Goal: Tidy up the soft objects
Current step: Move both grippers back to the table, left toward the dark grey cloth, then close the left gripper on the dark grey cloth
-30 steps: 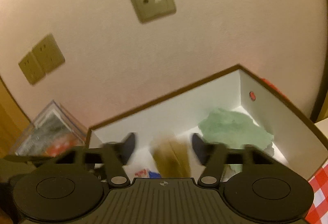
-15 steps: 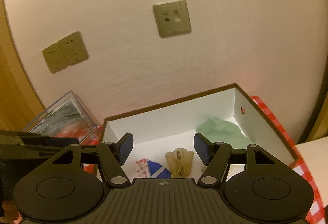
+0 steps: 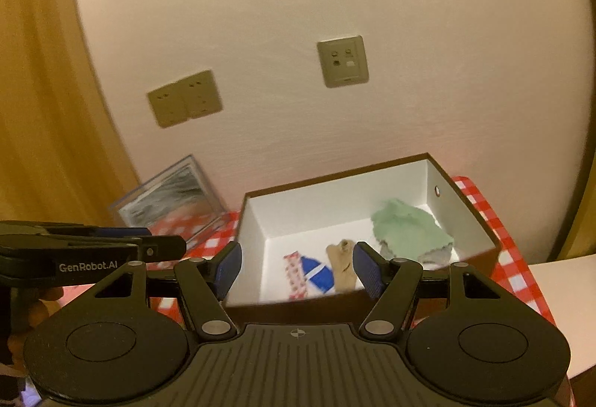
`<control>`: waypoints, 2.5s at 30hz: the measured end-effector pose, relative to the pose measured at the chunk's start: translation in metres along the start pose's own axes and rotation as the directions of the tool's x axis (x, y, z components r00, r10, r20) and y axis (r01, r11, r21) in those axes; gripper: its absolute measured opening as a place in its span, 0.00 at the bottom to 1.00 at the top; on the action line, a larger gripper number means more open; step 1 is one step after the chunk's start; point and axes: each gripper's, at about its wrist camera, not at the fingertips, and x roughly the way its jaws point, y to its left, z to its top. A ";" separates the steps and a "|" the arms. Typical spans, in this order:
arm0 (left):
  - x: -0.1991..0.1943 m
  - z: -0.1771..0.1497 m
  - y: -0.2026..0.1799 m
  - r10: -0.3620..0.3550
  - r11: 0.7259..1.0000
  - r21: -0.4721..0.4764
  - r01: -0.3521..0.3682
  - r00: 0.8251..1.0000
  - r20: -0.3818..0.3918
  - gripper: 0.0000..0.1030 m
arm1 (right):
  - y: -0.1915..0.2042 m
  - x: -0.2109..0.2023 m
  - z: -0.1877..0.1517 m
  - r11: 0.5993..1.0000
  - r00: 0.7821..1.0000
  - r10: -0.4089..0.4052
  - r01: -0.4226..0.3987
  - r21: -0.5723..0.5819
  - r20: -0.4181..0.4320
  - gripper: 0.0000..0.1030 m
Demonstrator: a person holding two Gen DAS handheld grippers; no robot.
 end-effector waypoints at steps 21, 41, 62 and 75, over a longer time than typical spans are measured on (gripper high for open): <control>-0.112 -0.153 -0.050 -0.016 0.998 0.054 0.019 0.998 -0.067 0.41 | -0.032 -0.120 -0.131 1.000 0.976 0.010 -0.004 0.025 -0.219 0.64; -0.035 -0.247 -0.088 -0.101 0.976 0.163 0.145 0.963 -0.250 0.46 | -0.069 -0.127 -0.198 0.988 0.927 -0.095 0.133 0.081 -0.364 0.64; -0.052 -0.231 -0.081 -0.178 0.968 0.147 0.204 0.969 -0.170 0.03 | -0.090 -0.135 -0.198 0.976 0.921 -0.097 0.163 0.146 -0.377 0.64; -0.210 -0.198 -0.033 -0.142 0.990 -0.010 0.143 0.988 0.060 0.03 | -0.084 -0.121 -0.200 0.993 0.913 0.012 0.036 0.109 -0.407 0.64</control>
